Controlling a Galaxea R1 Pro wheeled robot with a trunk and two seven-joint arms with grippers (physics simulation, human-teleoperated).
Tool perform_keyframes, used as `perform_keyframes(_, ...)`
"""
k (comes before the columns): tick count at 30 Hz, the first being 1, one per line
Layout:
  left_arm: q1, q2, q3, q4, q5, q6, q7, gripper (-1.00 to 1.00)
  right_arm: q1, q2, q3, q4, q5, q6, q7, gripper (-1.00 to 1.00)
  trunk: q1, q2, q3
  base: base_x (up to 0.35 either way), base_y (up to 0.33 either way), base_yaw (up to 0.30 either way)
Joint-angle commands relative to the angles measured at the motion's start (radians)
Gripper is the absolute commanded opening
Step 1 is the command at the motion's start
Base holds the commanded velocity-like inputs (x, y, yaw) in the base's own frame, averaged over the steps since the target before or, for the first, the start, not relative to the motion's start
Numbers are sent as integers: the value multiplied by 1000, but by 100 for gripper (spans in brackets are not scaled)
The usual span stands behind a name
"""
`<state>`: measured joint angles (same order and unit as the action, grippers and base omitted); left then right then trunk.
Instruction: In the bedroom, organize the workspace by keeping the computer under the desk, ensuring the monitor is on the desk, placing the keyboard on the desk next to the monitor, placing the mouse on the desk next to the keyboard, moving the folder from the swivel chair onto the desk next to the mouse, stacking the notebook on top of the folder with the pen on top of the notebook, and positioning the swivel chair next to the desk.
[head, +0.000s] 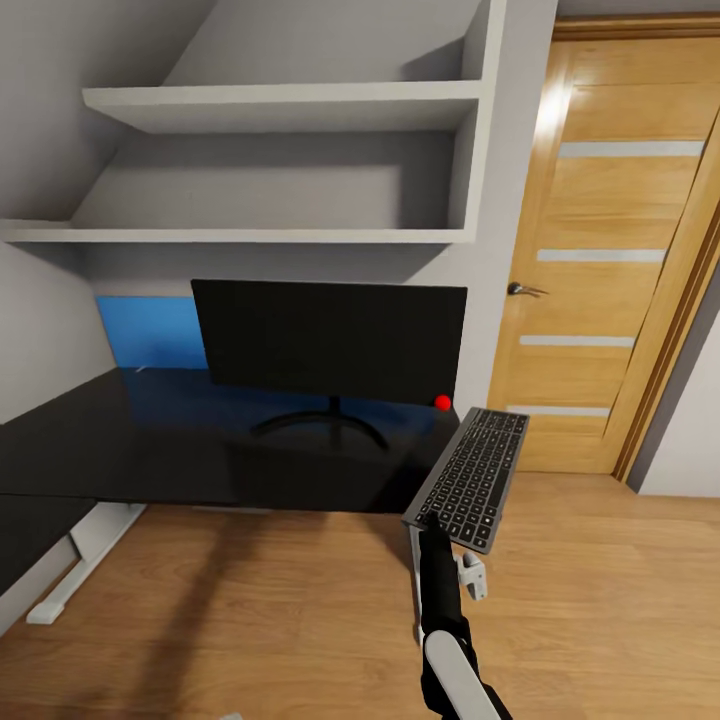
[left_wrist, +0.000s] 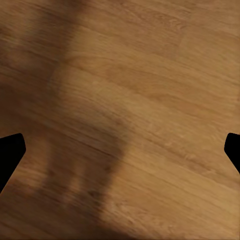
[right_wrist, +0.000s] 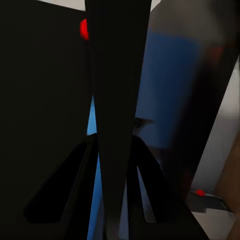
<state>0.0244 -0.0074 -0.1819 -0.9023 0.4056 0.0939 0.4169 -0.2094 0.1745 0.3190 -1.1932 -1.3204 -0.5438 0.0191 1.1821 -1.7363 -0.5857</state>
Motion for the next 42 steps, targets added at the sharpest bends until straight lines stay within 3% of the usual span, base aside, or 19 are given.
perform_keyframes(1,0,1,-2,-3,6,4,7,100,-1,0,2,0,-8,-5,6,-100,4,-8,-4,0,0,0)
perform_keyframes(13,0,1,-2,-3,6,5,7,100,-1,0,-1,2,-7,1,1,-100,50,-92,-42,0,0,0)
perform_keyframes(42,0,1,-2,-4,4,4,6,100,-1,0,-1,3,-7,48,-1,-100,54,-99,-45,0,0,0)
